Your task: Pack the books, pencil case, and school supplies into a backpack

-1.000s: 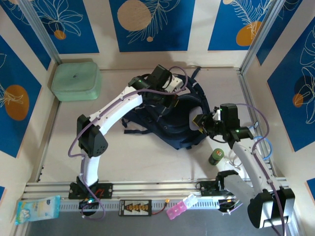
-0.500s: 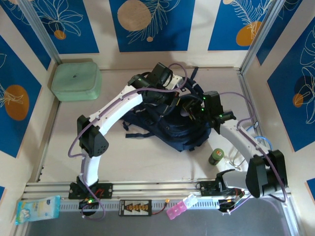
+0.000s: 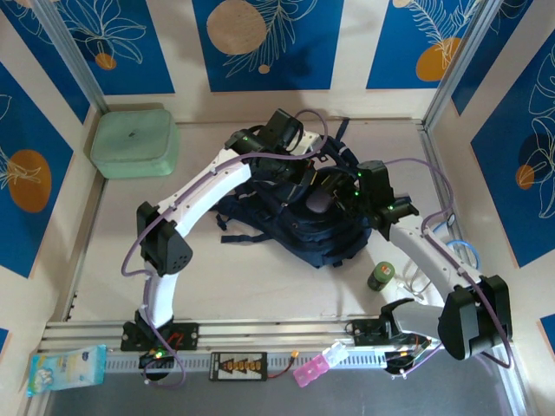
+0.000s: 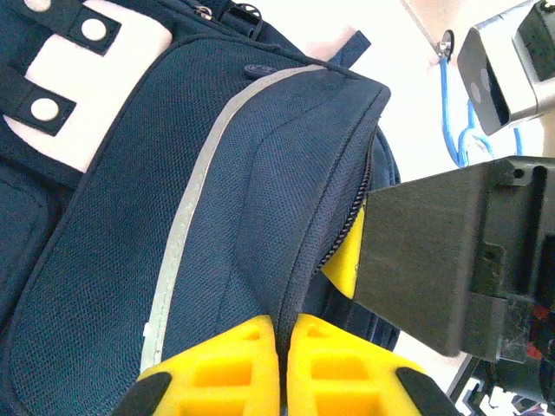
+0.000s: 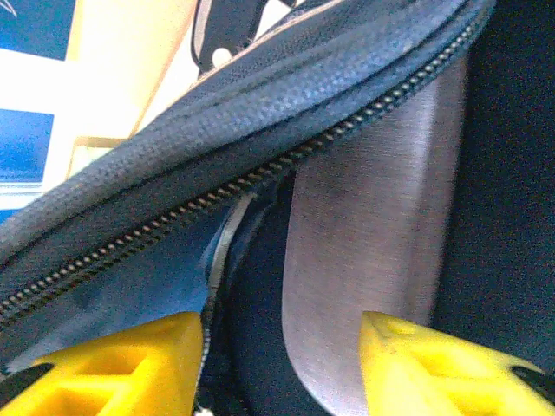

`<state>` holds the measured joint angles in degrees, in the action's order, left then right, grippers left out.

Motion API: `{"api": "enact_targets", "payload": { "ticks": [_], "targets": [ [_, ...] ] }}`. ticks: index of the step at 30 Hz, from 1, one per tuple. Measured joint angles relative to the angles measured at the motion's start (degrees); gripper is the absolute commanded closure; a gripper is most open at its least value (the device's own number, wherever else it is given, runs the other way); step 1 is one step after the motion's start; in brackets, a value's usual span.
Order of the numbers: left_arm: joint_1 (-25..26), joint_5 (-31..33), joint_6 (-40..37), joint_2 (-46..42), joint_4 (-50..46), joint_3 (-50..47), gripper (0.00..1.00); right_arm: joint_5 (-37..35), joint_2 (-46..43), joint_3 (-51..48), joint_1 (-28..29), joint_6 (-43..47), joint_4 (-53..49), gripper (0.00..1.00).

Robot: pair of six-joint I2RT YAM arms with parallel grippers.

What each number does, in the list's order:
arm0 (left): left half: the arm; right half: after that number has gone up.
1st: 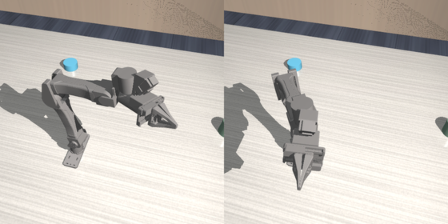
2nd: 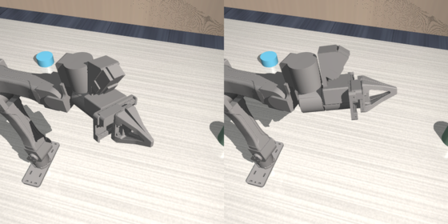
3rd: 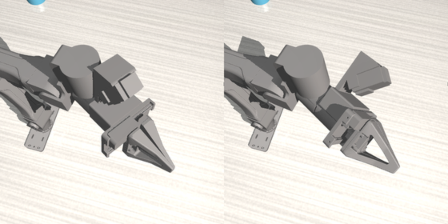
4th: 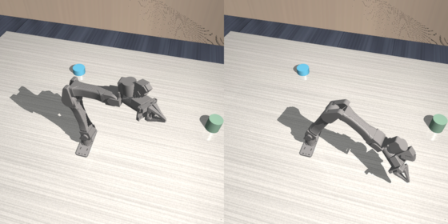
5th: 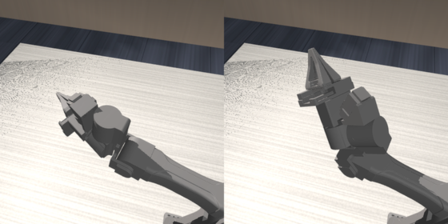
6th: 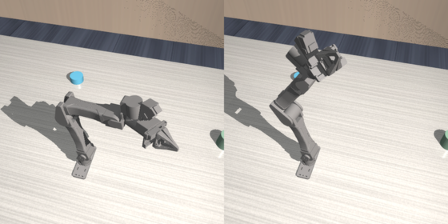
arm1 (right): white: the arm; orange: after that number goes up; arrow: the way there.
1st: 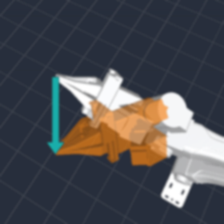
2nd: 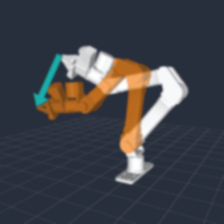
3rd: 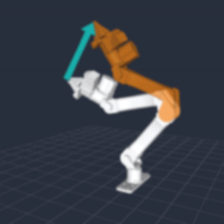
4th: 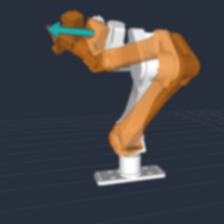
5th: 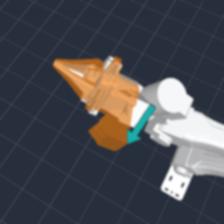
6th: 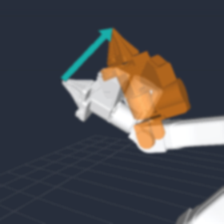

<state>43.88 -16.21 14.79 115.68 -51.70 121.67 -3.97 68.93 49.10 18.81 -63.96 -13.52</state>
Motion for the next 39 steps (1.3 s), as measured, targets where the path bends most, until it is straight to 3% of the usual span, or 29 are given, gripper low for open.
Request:
{"api": "enact_targets", "payload": {
  "ticks": [14, 24, 29, 32, 34, 39],
  "targets": [
    [-0.07, -0.39, 0.39, 0.28, -0.02, 0.00, 0.92, -3.78, 8.55, 2.10, 2.60, 0.15, -2.49, 0.73],
    [-1.14, -0.31, 1.29, 0.94, -0.20, 0.00, 0.91, 1.75, 16.13, 1.66, 2.29, -0.61, 13.16, 0.74],
    [-1.14, -0.94, 1.49, 1.20, -0.17, 0.00, 0.89, 3.39, 14.01, -0.76, 2.60, -0.57, 17.07, 0.69],
    [-1.11, -2.62, 1.73, 1.51, 0.09, 0.00, 0.79, 2.40, 8.76, -1.90, 2.60, -0.17, 13.62, 0.63],
    [-1.11, -4.28, 2.03, 1.57, 1.07, 0.00, 0.63, 1.16, 4.39, -2.23, 2.27, 0.20, 9.38, 0.59],
    [-1.75, -9.66, 3.26, 0.98, 5.81, -1.99, 0.42, 3.08, -5.03, -4.50, -4.74, 0.83, 0.28, 0.56]
  ]
}}
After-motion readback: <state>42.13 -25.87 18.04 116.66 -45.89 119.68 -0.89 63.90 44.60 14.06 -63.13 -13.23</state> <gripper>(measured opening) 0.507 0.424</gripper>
